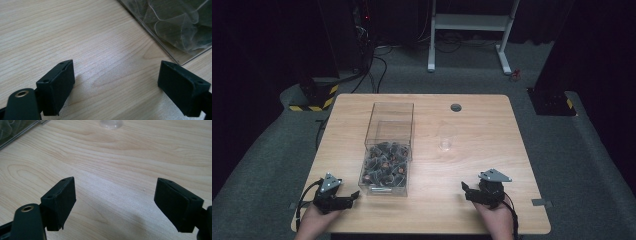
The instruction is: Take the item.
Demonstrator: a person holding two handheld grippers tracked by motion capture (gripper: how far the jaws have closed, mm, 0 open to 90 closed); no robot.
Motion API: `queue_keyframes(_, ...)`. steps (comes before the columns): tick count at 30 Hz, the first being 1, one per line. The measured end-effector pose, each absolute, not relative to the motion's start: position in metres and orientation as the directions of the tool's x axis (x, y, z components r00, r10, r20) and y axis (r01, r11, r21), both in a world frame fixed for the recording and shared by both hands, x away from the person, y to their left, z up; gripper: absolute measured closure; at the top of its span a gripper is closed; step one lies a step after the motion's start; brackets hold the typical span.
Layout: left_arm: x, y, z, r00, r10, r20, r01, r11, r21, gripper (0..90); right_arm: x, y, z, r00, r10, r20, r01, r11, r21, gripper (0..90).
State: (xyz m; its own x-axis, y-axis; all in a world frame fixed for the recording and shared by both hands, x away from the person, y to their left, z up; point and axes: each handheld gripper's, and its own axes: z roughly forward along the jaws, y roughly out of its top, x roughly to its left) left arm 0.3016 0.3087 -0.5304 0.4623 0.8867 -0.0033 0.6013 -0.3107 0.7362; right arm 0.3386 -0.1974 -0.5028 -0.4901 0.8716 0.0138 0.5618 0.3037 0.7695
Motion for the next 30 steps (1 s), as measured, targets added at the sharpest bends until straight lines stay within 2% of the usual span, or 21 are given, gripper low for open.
queue_keyframes(30, 0.301, 0.309, -0.530, 0.463, 0.887, 0.001, 0.602, -0.315, 0.734, 14.3, 0.330, -0.153, -0.496, -0.589, 0.808, 0.008, 0.493, 0.351, 0.796, 16.1)
